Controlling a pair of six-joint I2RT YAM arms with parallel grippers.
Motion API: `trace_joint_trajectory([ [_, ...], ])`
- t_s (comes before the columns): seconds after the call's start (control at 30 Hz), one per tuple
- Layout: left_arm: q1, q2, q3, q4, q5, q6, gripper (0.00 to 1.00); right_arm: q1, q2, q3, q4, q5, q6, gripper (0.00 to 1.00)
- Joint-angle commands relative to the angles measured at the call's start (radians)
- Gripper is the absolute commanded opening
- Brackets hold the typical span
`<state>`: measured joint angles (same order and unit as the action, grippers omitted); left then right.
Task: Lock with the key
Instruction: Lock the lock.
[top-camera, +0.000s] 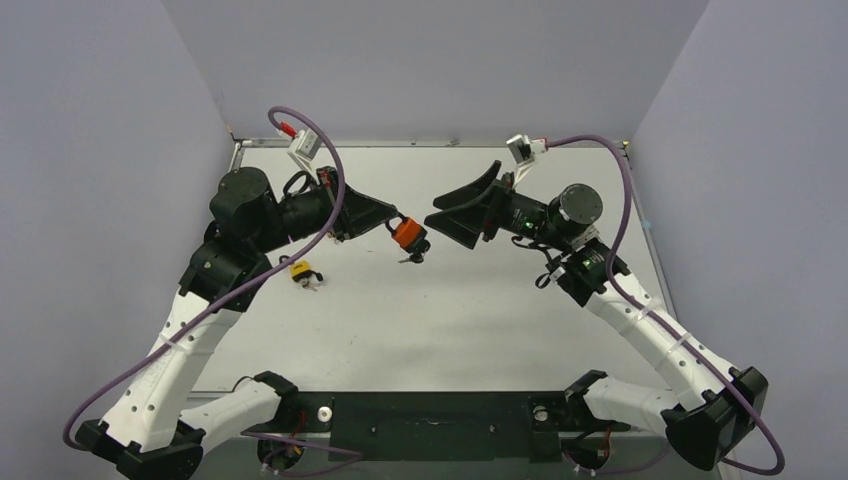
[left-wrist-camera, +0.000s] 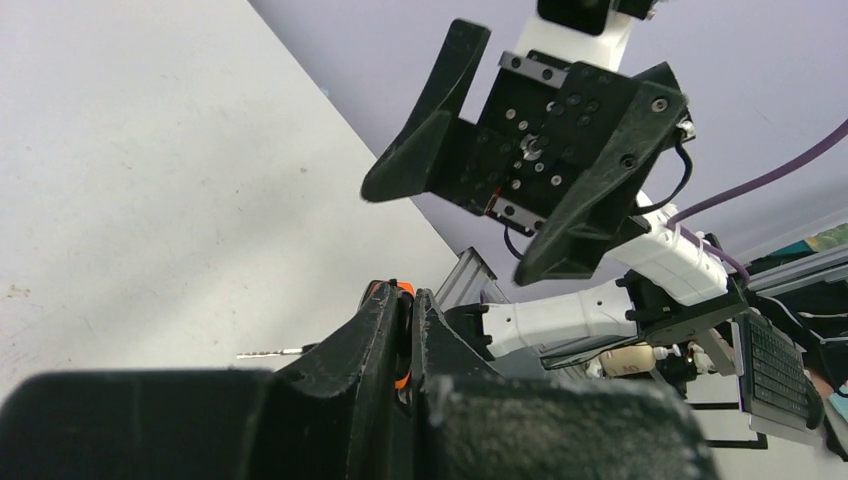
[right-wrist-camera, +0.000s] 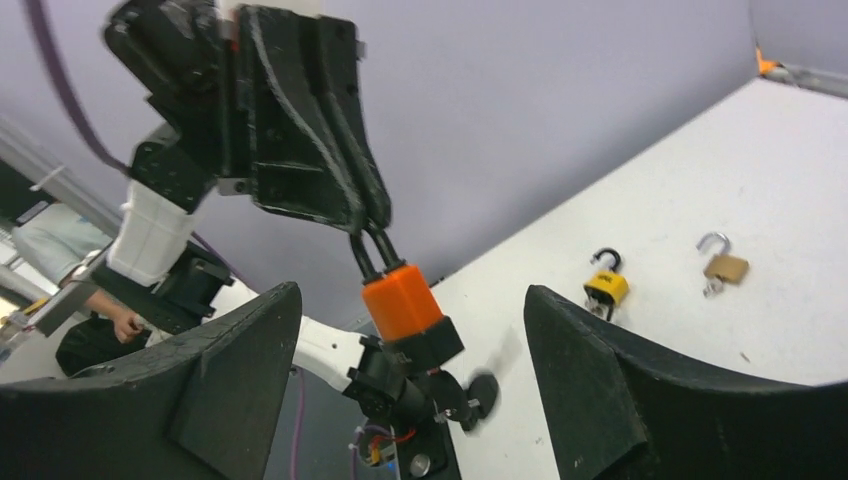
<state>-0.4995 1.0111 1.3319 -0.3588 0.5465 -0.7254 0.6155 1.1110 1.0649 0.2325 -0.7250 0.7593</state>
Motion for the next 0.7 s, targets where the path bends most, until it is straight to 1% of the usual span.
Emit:
trace_joint_trajectory([
  [0.0,0.017,-0.005,0.033,0.043,0.021,-0.038,0.0,-0.054,0.008,-0.026,0.316,-0.138,0.142,0.79],
  [0.03,0.02,-0.002,0.031,0.053,0.022,-0.053,0.0,-0.069,0.018,-0.047,0.395,-0.161,0.19,0.79],
  [0.1,0.029,0.004,0.036,0.068,0.03,-0.077,0.0,-0.08,0.036,-0.073,0.482,-0.198,0.233,0.79],
  [0.17,0.038,0.012,0.05,0.077,0.035,-0.093,0.0,-0.083,0.046,-0.084,0.492,-0.227,0.224,0.78],
  [0.27,0.053,0.022,0.067,0.1,0.045,-0.126,0.0,-0.082,0.044,-0.092,0.456,-0.241,0.182,0.74],
  [0.43,0.07,0.035,0.062,0.188,0.074,-0.205,0.0,-0.073,0.03,-0.084,0.283,-0.226,0.048,0.7],
  [0.67,0.086,0.05,0.058,0.255,0.093,-0.256,0.0,-0.071,0.046,-0.108,0.289,-0.223,0.04,0.64],
])
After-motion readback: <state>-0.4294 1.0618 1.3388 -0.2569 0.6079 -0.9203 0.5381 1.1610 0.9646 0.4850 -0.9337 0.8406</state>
